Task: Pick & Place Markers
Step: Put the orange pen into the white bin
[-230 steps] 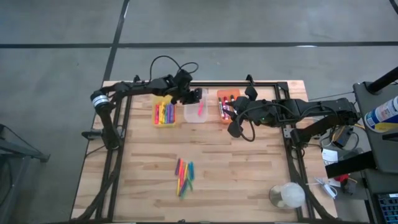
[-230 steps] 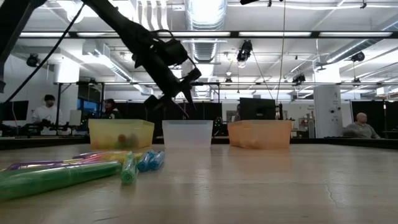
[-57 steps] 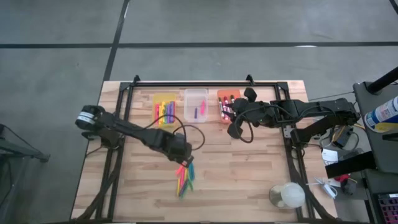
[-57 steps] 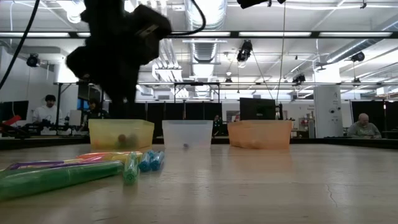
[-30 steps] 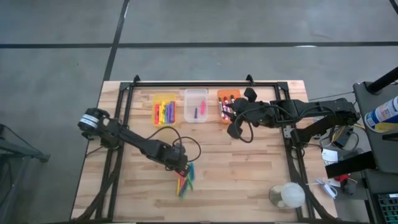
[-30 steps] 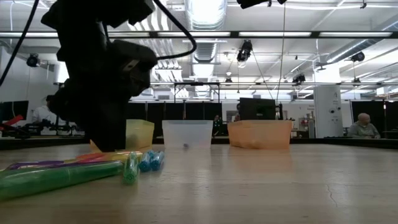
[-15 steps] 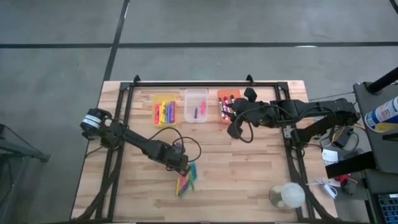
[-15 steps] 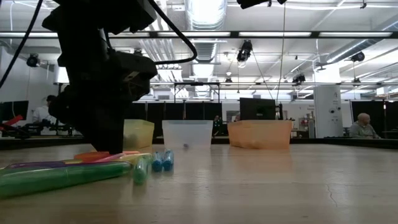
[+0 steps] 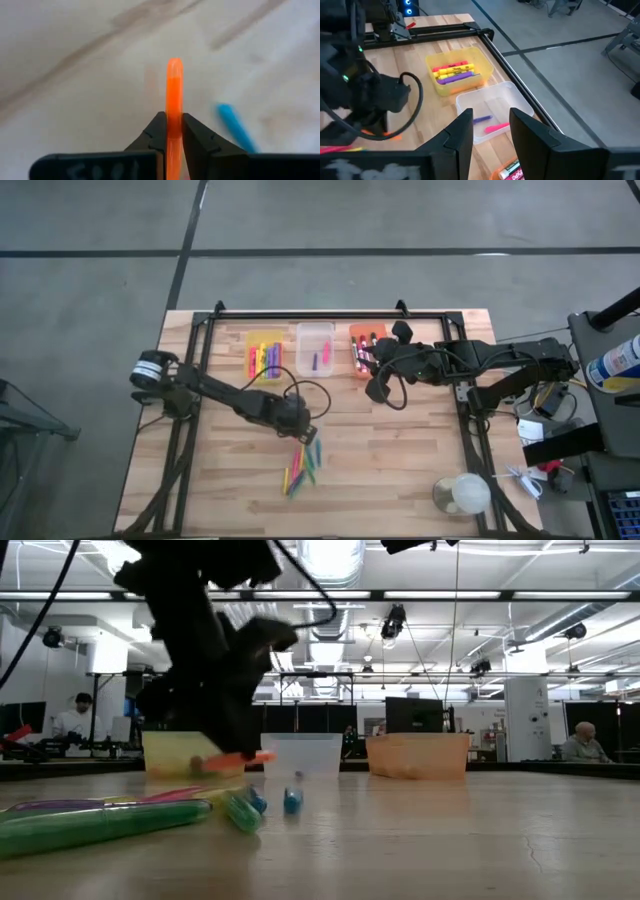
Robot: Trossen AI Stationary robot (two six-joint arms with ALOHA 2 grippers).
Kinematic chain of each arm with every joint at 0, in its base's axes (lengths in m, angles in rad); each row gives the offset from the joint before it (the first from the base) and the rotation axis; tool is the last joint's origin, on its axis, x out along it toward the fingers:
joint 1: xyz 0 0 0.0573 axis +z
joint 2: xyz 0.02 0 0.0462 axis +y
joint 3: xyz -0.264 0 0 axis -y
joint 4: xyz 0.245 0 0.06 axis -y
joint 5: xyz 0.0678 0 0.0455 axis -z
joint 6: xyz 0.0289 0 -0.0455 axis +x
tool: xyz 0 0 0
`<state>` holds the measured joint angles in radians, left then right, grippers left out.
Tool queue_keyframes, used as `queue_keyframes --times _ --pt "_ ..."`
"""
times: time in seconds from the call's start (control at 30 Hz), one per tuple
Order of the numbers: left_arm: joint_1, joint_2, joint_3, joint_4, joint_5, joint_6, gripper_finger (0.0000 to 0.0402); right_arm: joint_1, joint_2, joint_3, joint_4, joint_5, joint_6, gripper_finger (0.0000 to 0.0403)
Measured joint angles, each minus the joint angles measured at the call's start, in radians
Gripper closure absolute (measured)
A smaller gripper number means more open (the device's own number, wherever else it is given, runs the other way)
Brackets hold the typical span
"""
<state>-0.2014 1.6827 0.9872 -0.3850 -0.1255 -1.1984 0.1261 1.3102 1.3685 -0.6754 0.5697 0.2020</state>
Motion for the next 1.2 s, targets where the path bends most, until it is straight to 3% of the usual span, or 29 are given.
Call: queue_keyframes --times 0.23,0.7,0.87,1.2 --pt "0.118 -0.028 0.087 -0.007 0.011 0.087 0.0365 0.000 0.000 0.000 0.000 0.000 0.000 0.0282" --pt "0.492 -0.045 0.301 -0.076 0.072 0.353 0.0363 0.000 0.000 0.000 0.000 0.000 0.028 0.0282" --pt "0.600 -0.044 0.296 -0.089 0.107 0.378 0.0363 0.000 0.000 0.000 0.000 0.000 0.027 0.0282" --pt "0.698 -0.036 0.234 -0.107 0.145 0.338 0.0361 0.000 0.000 0.000 0.002 0.000 0.008 0.0282"
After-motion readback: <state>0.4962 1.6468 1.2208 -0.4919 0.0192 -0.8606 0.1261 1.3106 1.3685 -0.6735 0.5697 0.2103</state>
